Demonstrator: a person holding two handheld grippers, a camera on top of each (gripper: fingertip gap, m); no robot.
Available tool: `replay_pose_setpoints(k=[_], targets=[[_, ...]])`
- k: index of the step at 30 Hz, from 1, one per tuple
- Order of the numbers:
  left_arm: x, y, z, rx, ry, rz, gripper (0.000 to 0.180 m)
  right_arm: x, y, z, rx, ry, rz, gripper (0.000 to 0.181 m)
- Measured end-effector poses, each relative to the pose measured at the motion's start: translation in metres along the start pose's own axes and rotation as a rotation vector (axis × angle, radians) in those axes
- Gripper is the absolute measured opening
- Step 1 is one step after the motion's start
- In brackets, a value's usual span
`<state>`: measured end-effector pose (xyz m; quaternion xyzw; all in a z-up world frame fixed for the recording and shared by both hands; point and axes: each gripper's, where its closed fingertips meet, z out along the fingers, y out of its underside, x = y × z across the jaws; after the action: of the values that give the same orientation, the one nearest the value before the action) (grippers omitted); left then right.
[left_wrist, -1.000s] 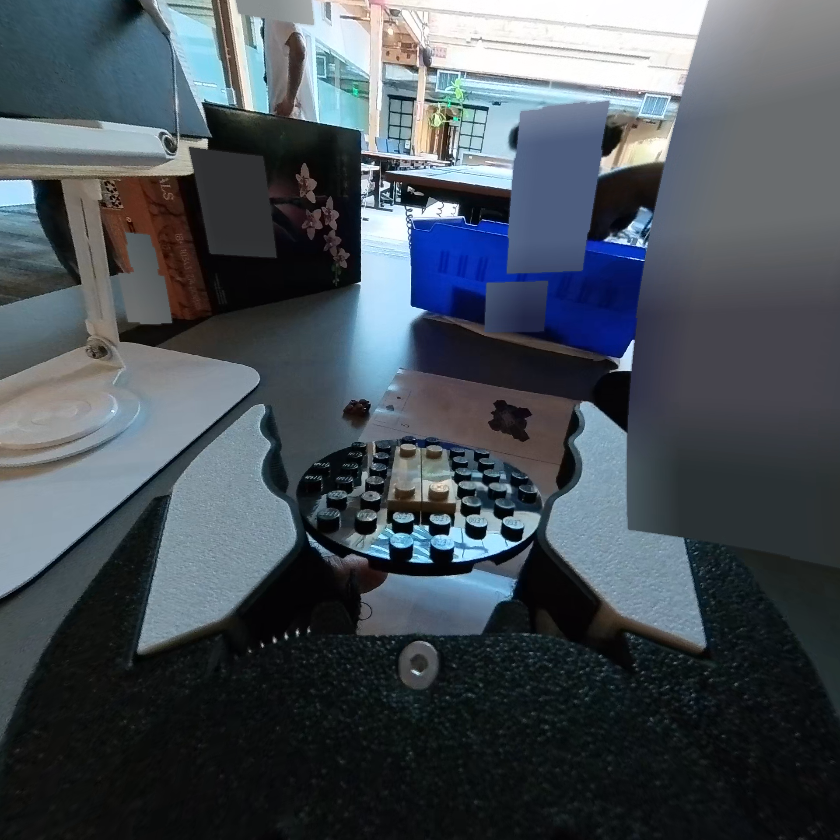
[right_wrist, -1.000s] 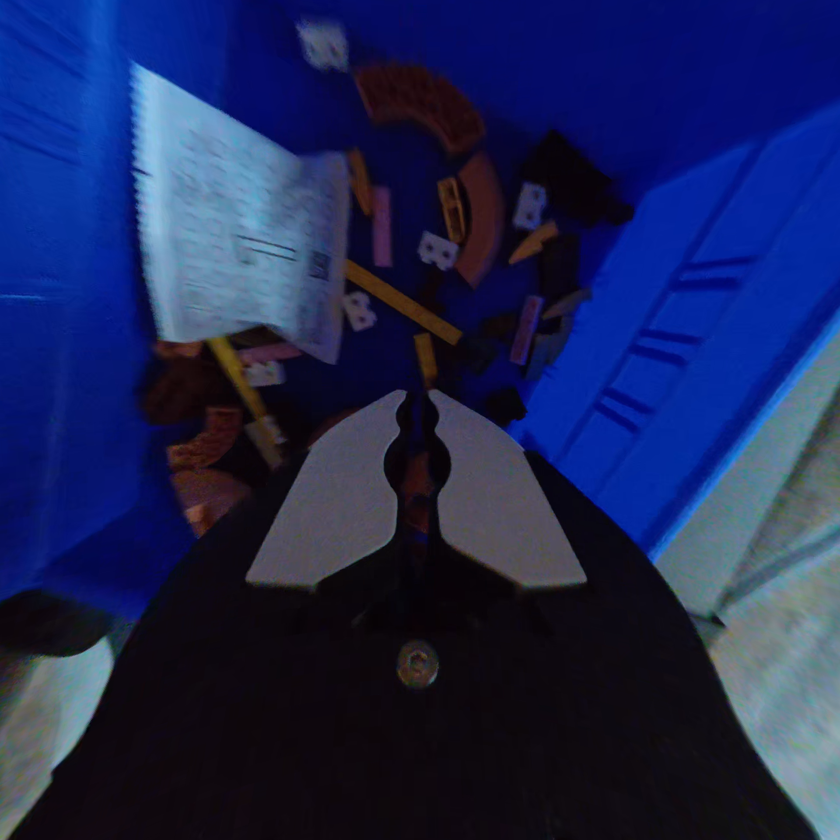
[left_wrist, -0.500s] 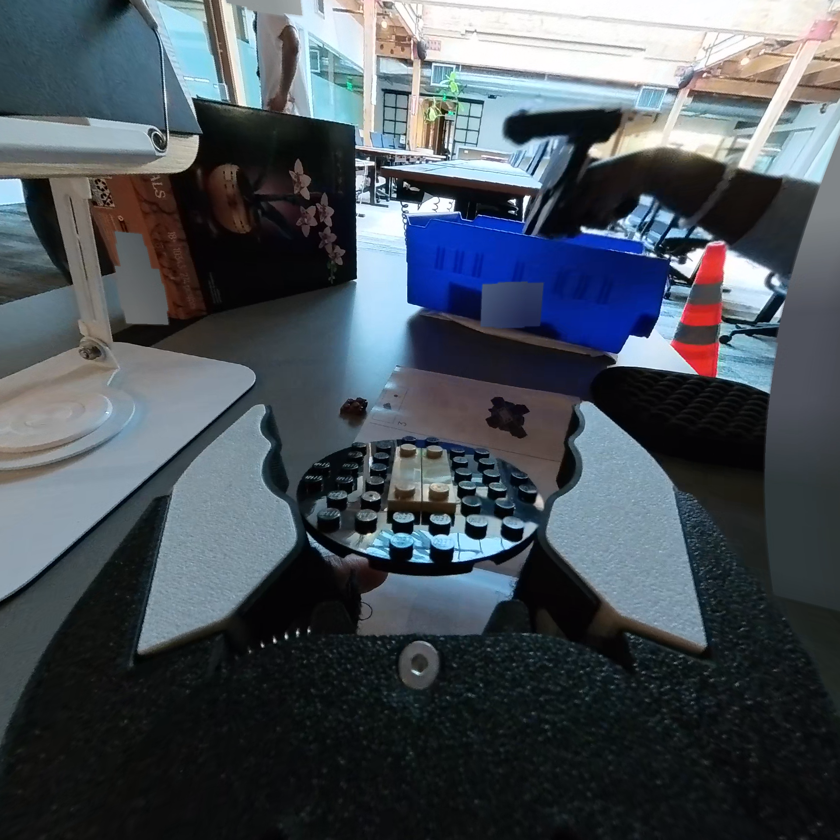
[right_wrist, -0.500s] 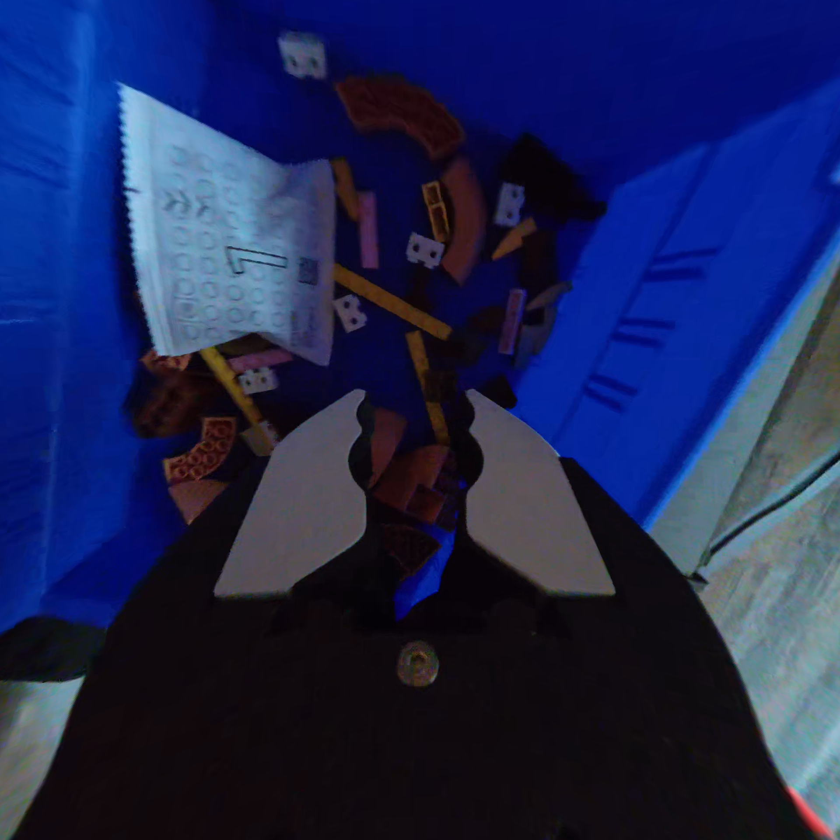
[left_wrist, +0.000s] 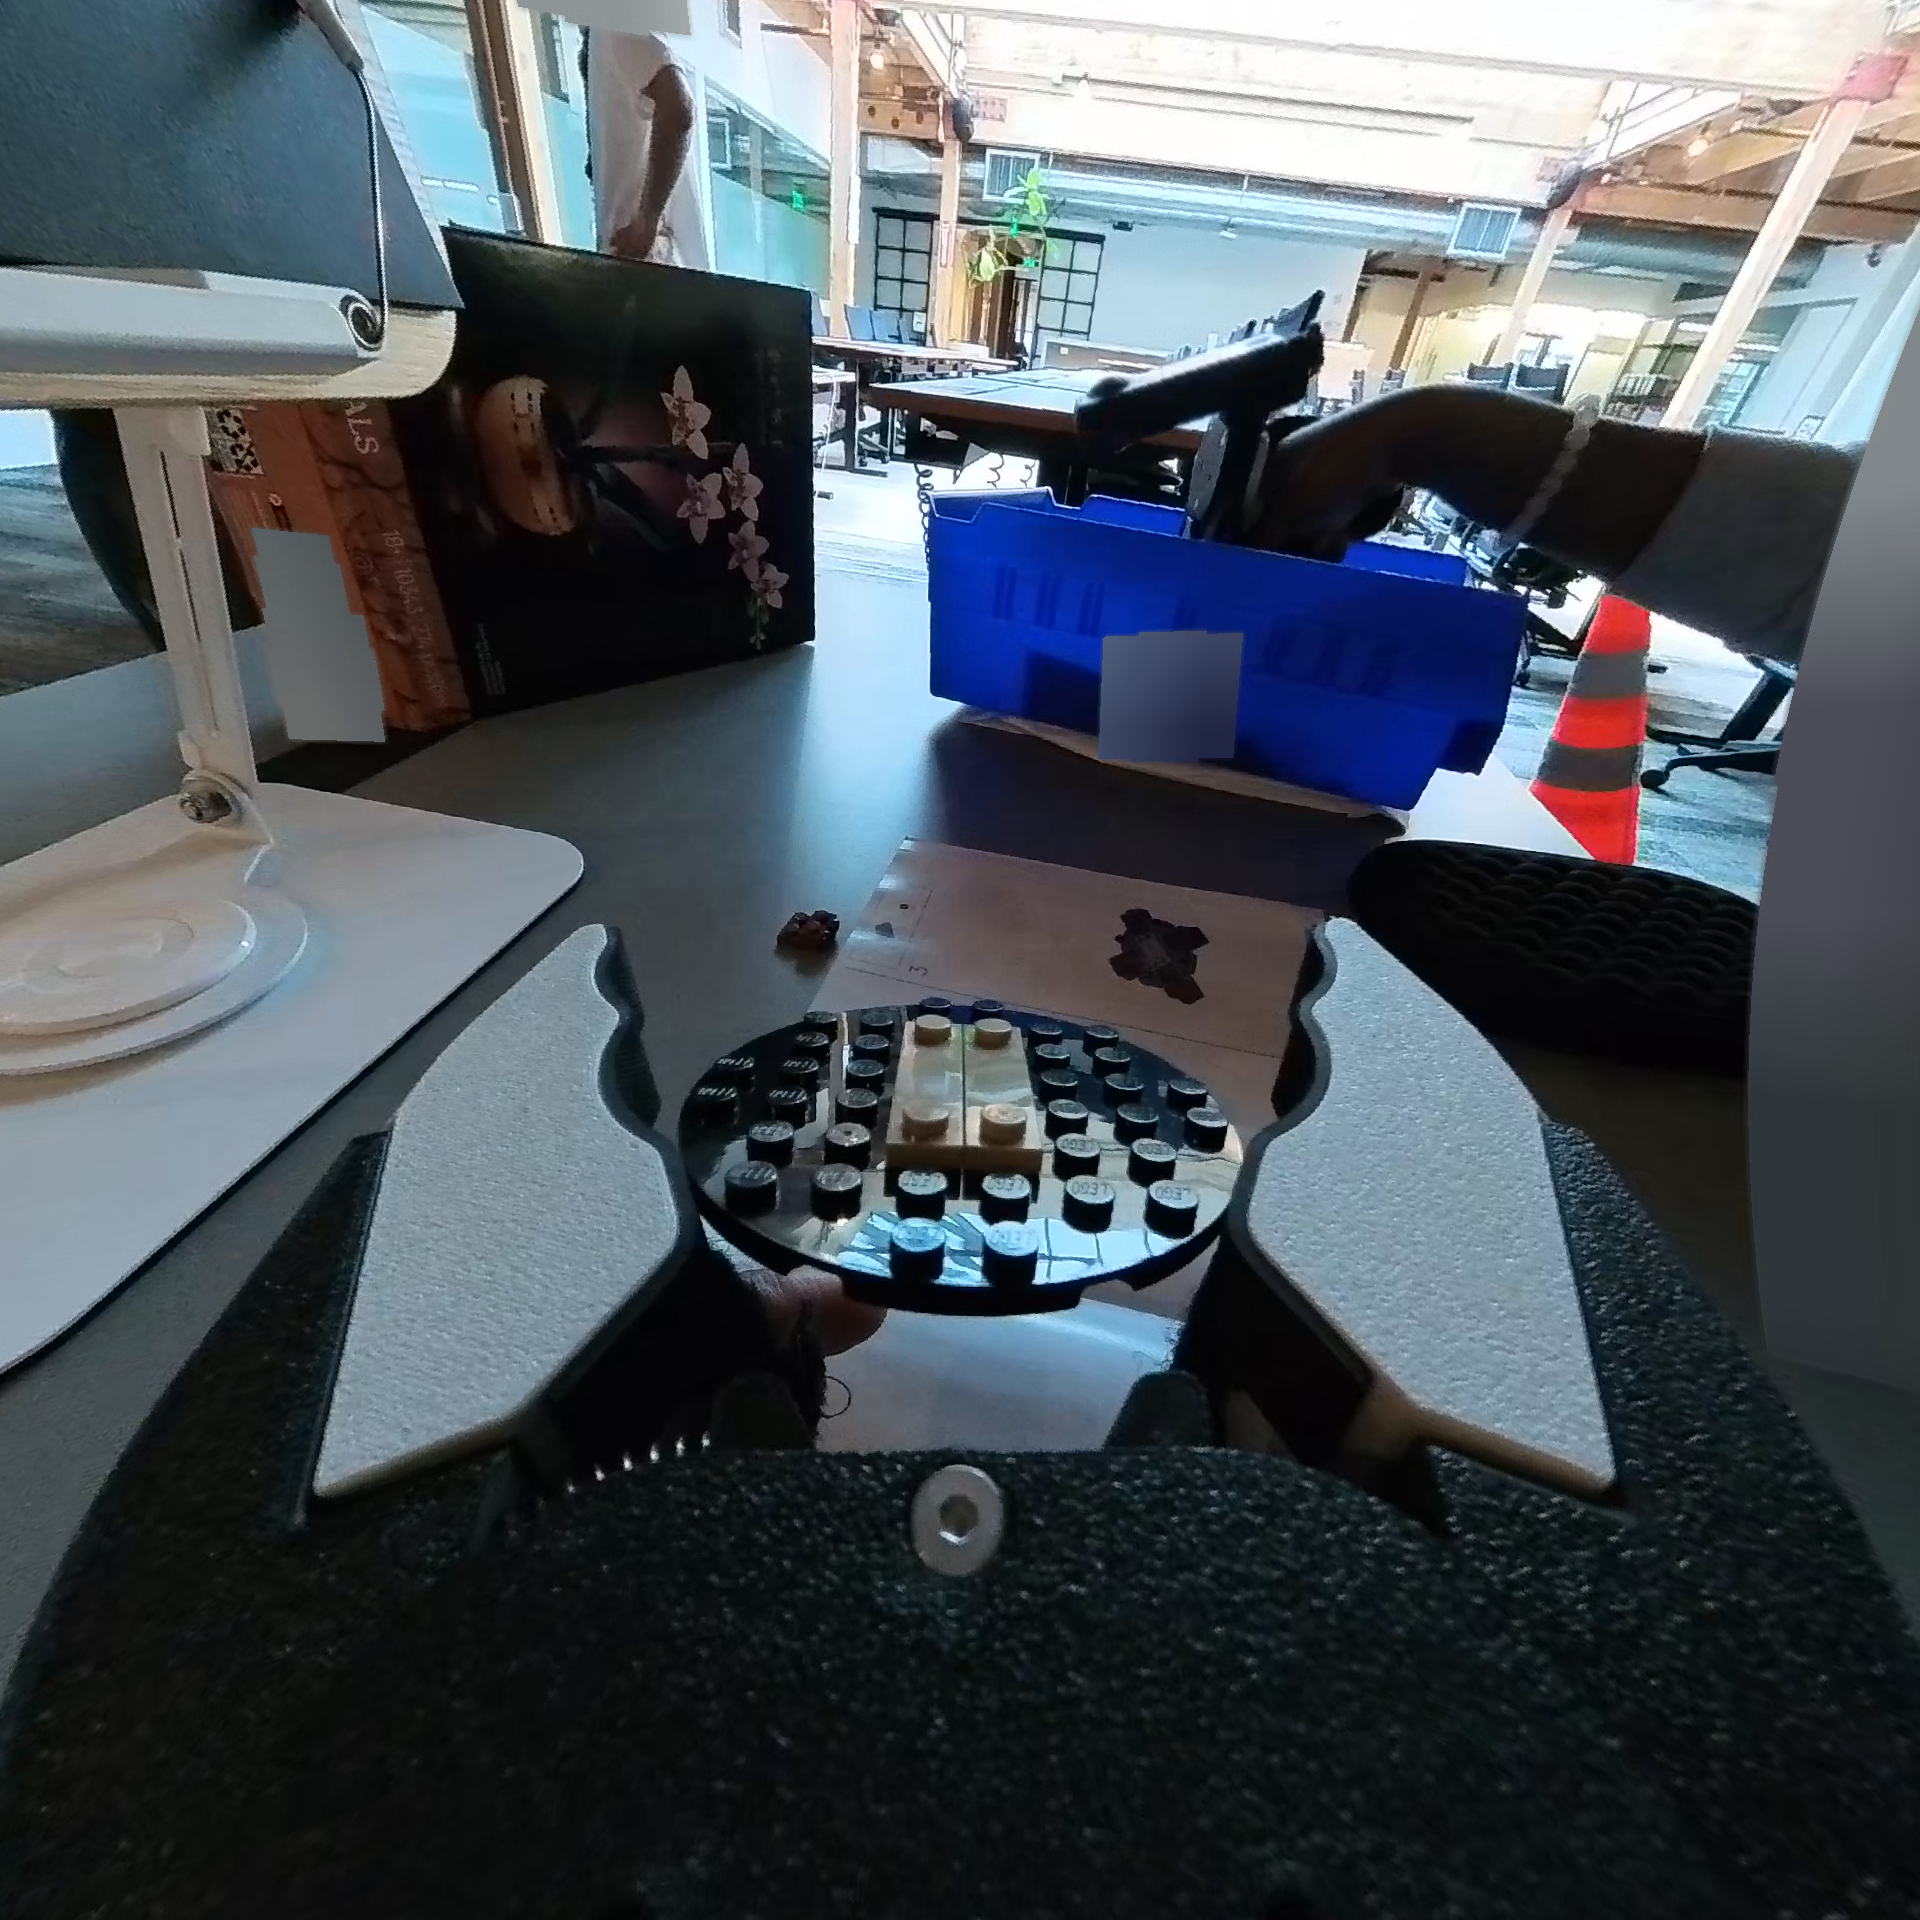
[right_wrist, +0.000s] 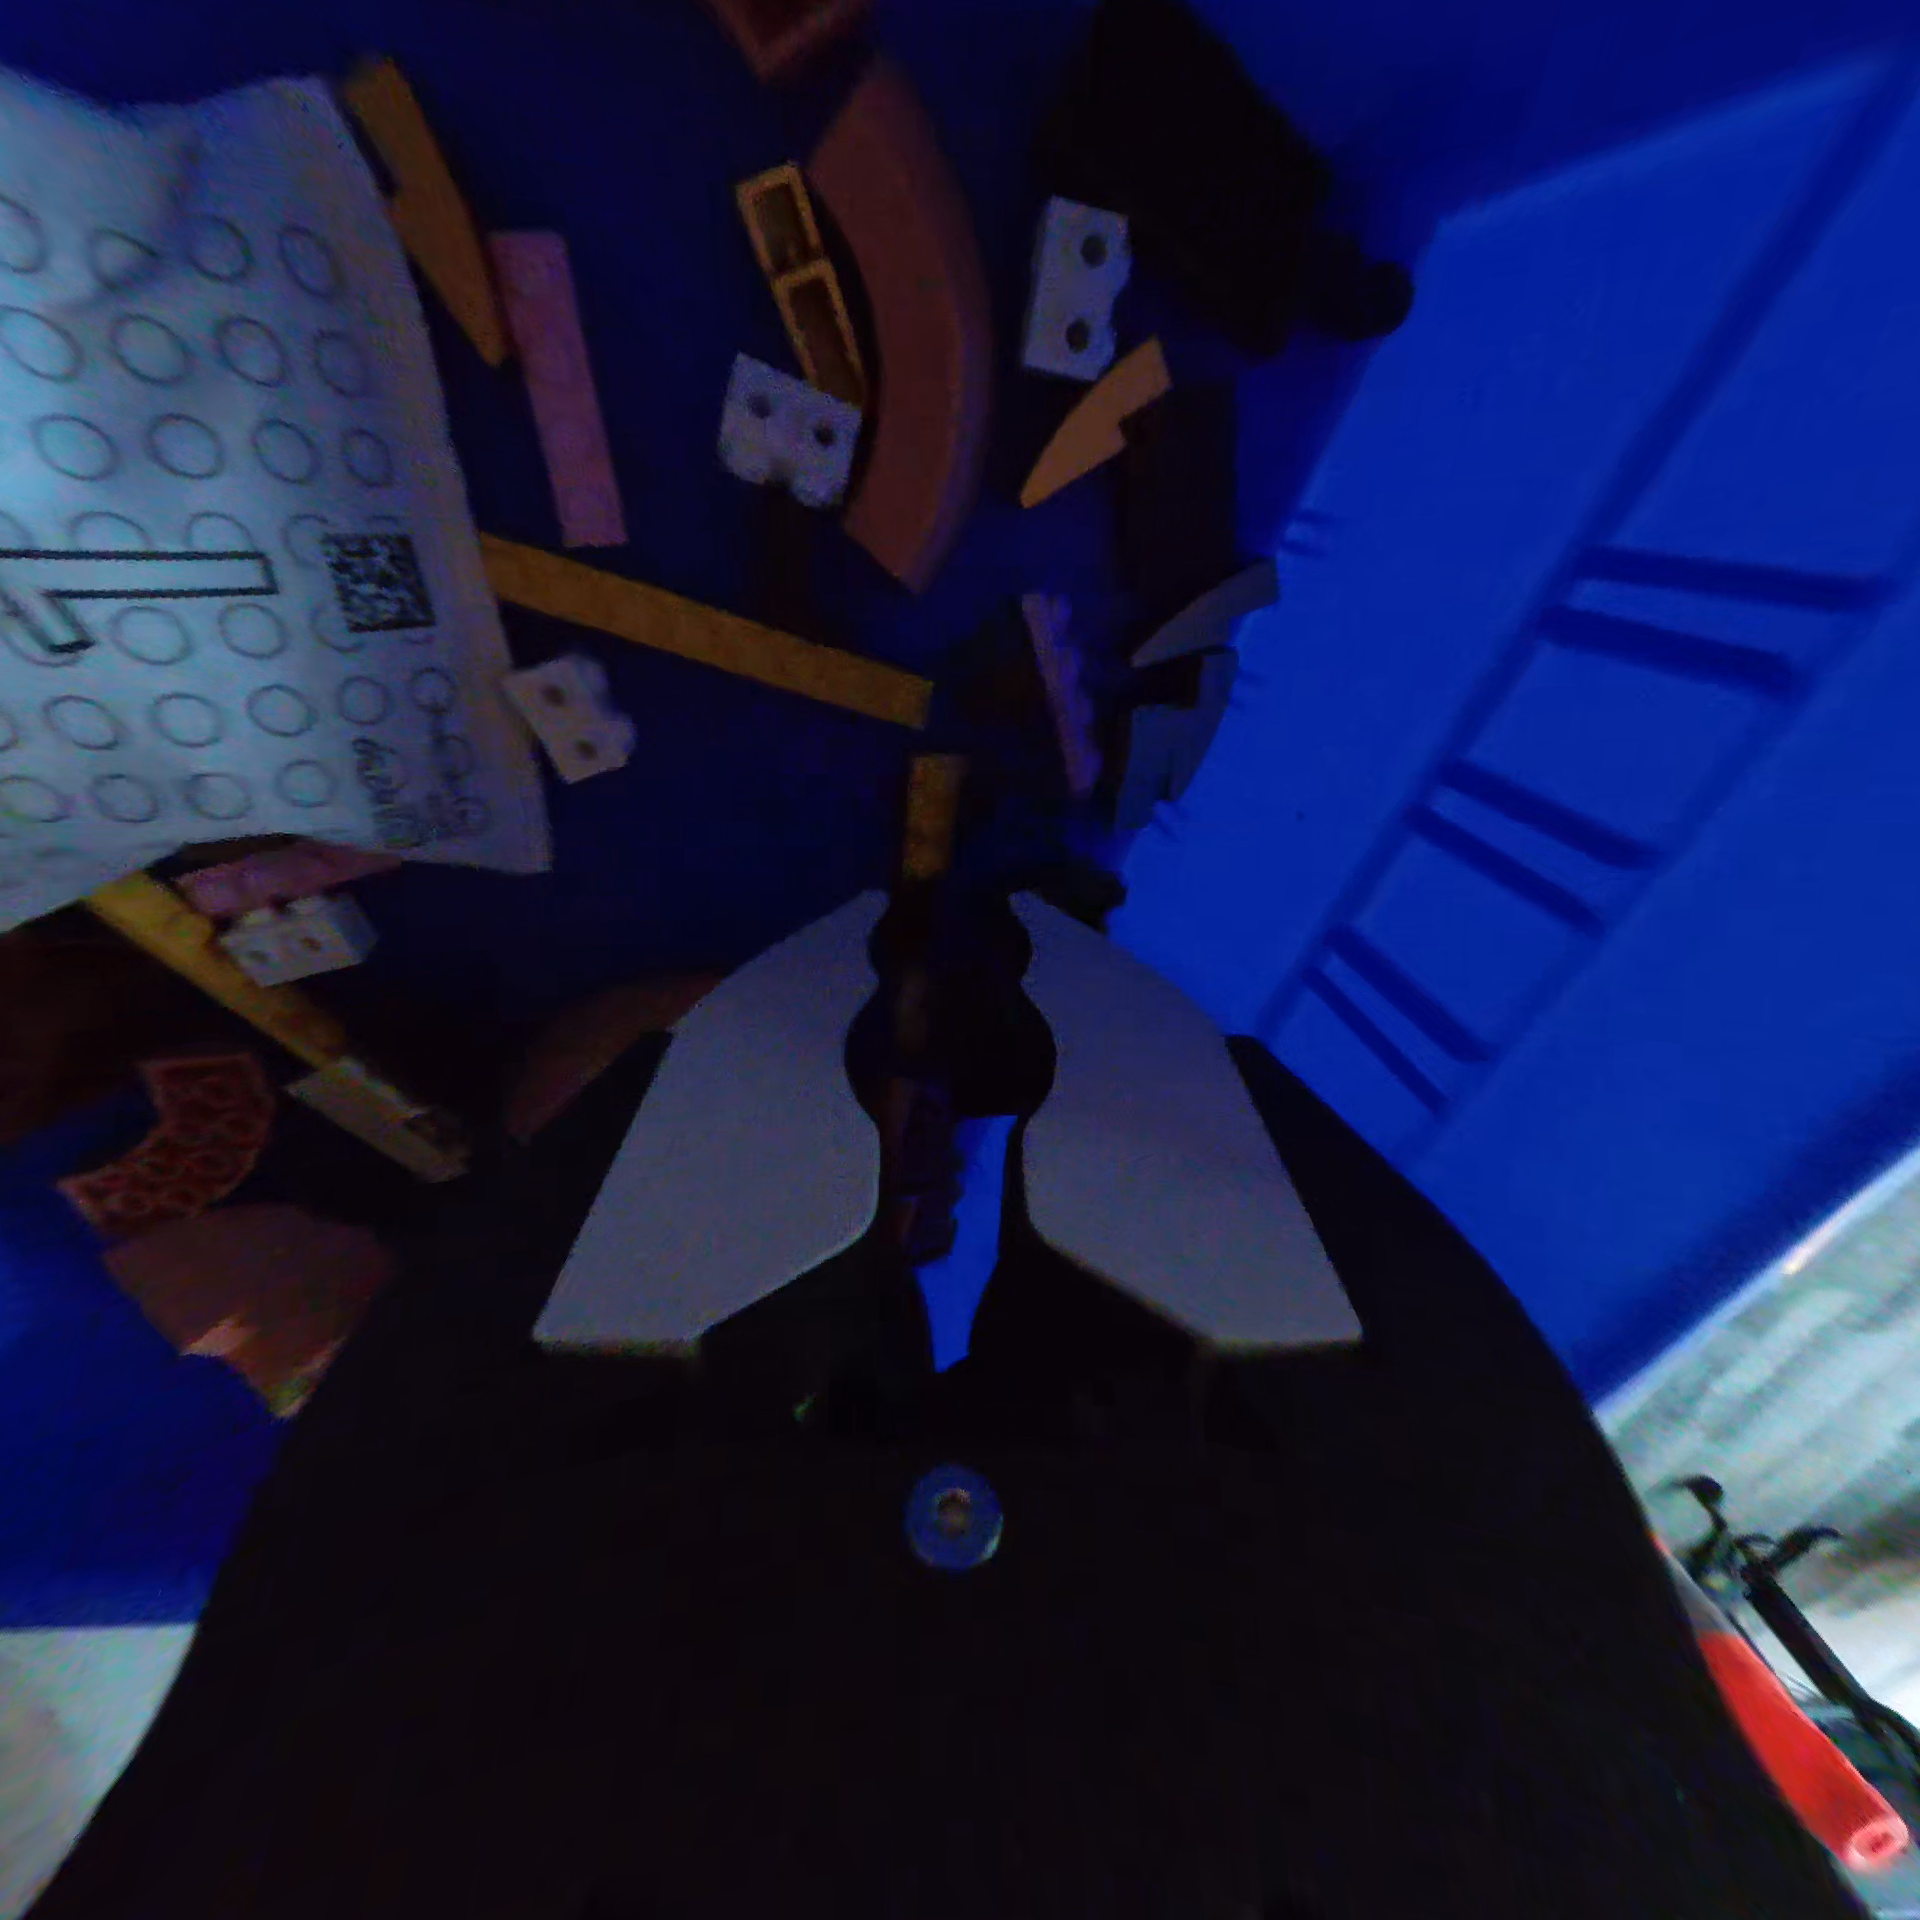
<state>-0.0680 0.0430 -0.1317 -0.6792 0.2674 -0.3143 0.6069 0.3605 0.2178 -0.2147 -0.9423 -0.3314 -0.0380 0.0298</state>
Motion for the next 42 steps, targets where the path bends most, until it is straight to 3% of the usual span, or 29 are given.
replay_pose_setpoints(k=[13, 19, 26, 42], targets=[[0.000, 0.001, 0.001, -0.008, 0.003, 0.003, 0.117, -0.027, -0.010, -0.046, 0.215, -0.207, -0.003, 0.015], [0.000, 0.001, 0.001, -0.006, -0.001, 0.005, 0.117, -0.061, -0.017, -0.036, 0.199, -0.295, -0.060, 0.015], [0.001, 0.001, 0.001, -0.013, 0.003, 0.008, 0.117, -0.066, -0.017, -0.014, 0.123, -0.202, -0.109, 0.017], [0.001, 0.002, 0.001, -0.014, -0.002, 0.012, 0.117, -0.061, -0.003, -0.016, 0.145, -0.296, -0.089, 0.015]])
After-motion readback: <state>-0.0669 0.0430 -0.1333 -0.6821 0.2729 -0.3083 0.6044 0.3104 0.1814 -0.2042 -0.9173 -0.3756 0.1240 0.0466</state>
